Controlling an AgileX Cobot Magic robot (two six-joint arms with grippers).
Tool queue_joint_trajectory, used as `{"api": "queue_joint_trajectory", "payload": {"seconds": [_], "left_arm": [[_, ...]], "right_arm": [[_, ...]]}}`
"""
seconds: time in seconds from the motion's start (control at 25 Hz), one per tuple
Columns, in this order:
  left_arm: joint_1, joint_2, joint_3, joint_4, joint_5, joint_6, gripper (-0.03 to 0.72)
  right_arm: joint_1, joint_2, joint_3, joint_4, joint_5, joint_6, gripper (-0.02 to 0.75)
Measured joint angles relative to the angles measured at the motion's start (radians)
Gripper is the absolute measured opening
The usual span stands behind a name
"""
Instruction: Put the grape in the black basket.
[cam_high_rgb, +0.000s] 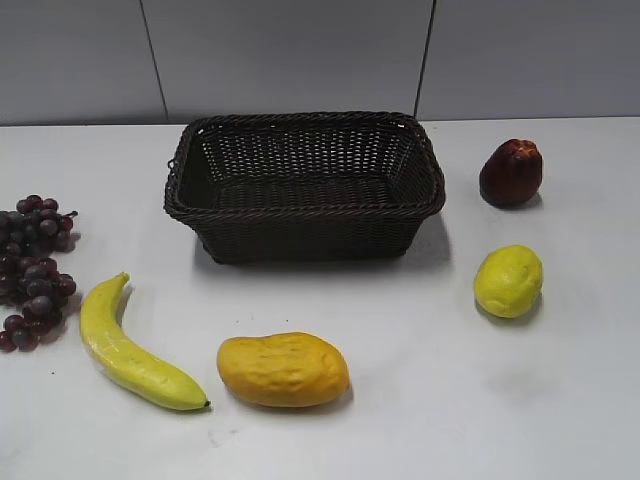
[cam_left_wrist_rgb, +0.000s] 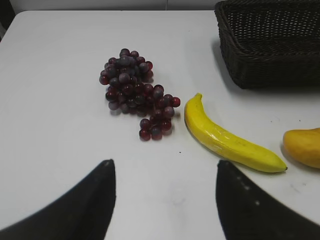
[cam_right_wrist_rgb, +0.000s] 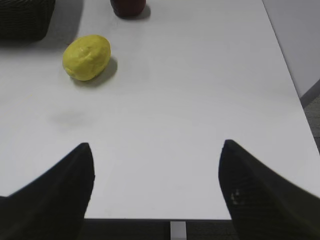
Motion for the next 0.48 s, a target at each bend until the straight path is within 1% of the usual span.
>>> {"api": "queue_joint_trajectory", "payload": {"seconds": [0.48], "left_arm": [[0.0, 0.0, 0.0, 0.0, 0.0, 0.0, 0.482]], "right_arm": [[0.0, 0.0, 0.0, 0.0, 0.0, 0.0, 0.588]]}}
